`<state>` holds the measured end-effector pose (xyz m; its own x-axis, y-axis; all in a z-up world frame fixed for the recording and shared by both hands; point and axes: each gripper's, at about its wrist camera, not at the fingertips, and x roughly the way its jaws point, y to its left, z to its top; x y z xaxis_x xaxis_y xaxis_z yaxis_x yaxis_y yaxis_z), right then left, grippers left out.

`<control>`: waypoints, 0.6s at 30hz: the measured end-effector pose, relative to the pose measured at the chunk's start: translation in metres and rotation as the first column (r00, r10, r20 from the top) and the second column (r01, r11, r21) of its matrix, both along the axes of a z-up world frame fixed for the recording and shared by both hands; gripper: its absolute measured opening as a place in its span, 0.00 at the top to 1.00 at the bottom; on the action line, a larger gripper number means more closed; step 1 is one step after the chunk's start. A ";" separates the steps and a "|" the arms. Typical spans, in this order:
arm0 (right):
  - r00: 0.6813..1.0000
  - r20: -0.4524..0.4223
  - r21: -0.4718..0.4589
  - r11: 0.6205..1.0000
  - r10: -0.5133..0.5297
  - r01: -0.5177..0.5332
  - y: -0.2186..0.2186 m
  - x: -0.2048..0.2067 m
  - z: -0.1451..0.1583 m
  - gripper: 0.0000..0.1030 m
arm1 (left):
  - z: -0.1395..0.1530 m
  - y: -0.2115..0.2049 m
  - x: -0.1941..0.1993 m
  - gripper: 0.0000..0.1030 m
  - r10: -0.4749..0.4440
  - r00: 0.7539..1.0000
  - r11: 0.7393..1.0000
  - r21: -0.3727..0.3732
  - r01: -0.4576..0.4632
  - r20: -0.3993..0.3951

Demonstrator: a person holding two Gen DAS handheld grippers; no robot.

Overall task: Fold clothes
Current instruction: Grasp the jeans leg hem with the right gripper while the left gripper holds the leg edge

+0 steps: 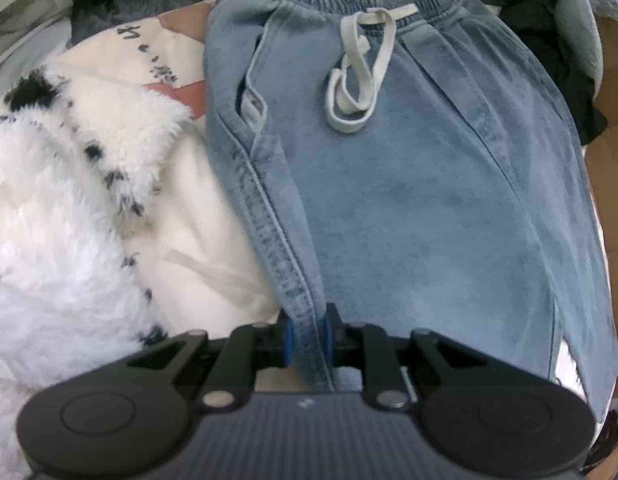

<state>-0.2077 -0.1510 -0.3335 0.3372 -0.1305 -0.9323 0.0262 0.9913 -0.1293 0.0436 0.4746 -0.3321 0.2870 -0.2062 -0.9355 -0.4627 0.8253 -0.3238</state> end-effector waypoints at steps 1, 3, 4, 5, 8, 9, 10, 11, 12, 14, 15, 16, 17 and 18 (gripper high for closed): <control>1.000 -0.003 0.004 1.000 0.008 -0.008 0.000 0.000 0.001 0.75 | -0.002 0.001 0.000 0.83 0.009 1.000 1.000 -0.005 -0.009 0.000; 1.000 -0.011 0.002 1.000 0.028 -0.028 -0.001 0.001 0.002 0.86 | -0.005 0.004 0.000 0.81 0.028 1.000 1.000 -0.014 -0.028 0.000; 0.999 -0.016 0.008 1.000 0.029 -0.029 -0.002 0.002 0.003 0.87 | -0.005 0.005 -0.001 0.80 0.039 0.999 0.999 -0.018 -0.039 0.004; 1.000 -0.021 0.020 1.000 0.023 -0.022 -0.005 0.003 0.005 0.89 | -0.006 0.006 -0.001 0.80 0.051 0.999 0.999 -0.020 -0.051 0.012; 0.999 -0.022 0.074 0.997 -0.034 0.035 -0.018 0.004 0.014 0.91 | -0.006 0.010 -0.006 0.80 0.085 0.995 0.996 -0.025 -0.084 0.048; 0.999 -0.011 0.082 0.995 -0.052 0.053 -0.021 0.005 0.018 0.92 | -0.007 0.011 -0.007 0.80 0.096 0.994 0.995 -0.025 -0.094 0.059; 0.998 -0.001 0.086 0.994 -0.067 0.067 -0.023 0.006 0.022 0.92 | -0.008 0.011 -0.009 0.80 0.104 0.992 0.994 -0.027 -0.102 0.068; 0.997 0.004 0.092 0.992 -0.081 0.081 -0.025 0.007 0.024 0.93 | -0.008 0.012 -0.010 0.80 0.114 0.991 0.993 -0.032 -0.112 0.076; 0.996 0.005 0.101 0.991 -0.093 0.092 -0.026 0.008 0.025 0.93 | -0.009 0.013 -0.011 0.80 0.125 0.989 0.992 -0.038 -0.122 0.085; 0.995 0.002 0.110 0.989 -0.103 0.102 -0.028 0.008 0.027 0.93 | -0.009 0.015 -0.014 0.83 0.136 0.986 0.990 -0.050 -0.132 0.097; 0.994 -0.001 0.113 0.988 -0.105 0.105 -0.028 0.007 0.027 0.93 | -0.008 0.015 -0.015 0.84 0.136 0.985 0.990 -0.054 -0.131 0.102; 0.994 -0.004 0.119 0.987 -0.110 0.110 -0.029 0.007 0.028 0.93 | -0.005 0.015 -0.016 0.85 0.130 0.986 0.991 -0.054 -0.125 0.106; 0.993 -0.006 0.124 0.986 -0.115 0.115 -0.029 0.006 0.029 0.94 | -0.003 0.016 -0.018 0.85 0.127 0.986 0.991 -0.055 -0.121 0.109; 0.993 -0.006 0.129 0.984 -0.121 0.120 -0.030 0.006 0.030 0.94 | 0.001 0.017 -0.018 0.85 0.125 0.986 0.991 -0.056 -0.119 0.110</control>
